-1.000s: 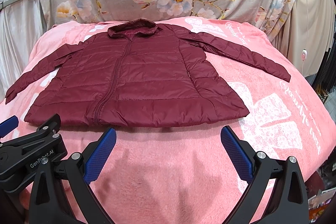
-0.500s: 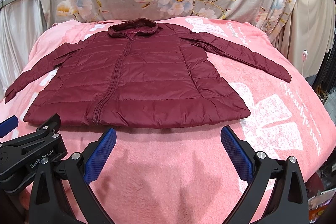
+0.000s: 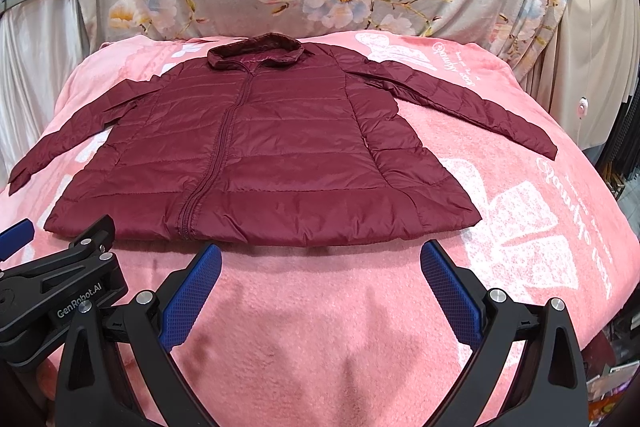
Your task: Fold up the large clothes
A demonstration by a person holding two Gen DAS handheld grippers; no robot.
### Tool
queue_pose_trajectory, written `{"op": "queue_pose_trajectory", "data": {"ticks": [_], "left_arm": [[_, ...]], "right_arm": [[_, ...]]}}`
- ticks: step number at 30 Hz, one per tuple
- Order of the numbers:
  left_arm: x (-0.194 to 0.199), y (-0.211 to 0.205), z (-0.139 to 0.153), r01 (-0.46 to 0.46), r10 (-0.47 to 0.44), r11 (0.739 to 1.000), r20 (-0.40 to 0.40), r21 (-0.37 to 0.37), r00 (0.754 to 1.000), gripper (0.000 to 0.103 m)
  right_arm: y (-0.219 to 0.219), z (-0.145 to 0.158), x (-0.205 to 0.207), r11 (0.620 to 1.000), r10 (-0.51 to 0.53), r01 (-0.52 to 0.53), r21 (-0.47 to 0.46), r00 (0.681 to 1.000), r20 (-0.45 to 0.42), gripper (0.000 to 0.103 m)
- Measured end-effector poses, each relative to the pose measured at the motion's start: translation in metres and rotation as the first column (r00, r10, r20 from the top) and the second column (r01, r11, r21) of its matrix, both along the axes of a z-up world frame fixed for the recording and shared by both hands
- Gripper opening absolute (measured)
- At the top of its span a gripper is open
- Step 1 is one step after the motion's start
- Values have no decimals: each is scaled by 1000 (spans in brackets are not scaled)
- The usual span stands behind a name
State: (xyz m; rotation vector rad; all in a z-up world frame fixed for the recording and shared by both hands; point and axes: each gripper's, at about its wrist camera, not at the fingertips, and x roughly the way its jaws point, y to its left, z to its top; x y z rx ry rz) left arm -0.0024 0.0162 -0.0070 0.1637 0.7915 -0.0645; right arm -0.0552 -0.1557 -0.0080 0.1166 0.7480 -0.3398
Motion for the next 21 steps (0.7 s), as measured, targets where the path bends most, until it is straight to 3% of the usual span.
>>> {"op": "queue_pose_trajectory", "data": {"ticks": [10, 21], "left_arm": [[11, -1, -1, -9, 9, 1000, -13, 8, 1000, 97], [14, -3, -1, -14, 15, 1000, -18, 11, 1000, 97]], "right_arm": [[1, -8, -7, 1000, 4, -4, 8, 1000, -9, 98], [2, -10, 13, 1000, 10, -10, 14, 1000, -18, 98]]}}
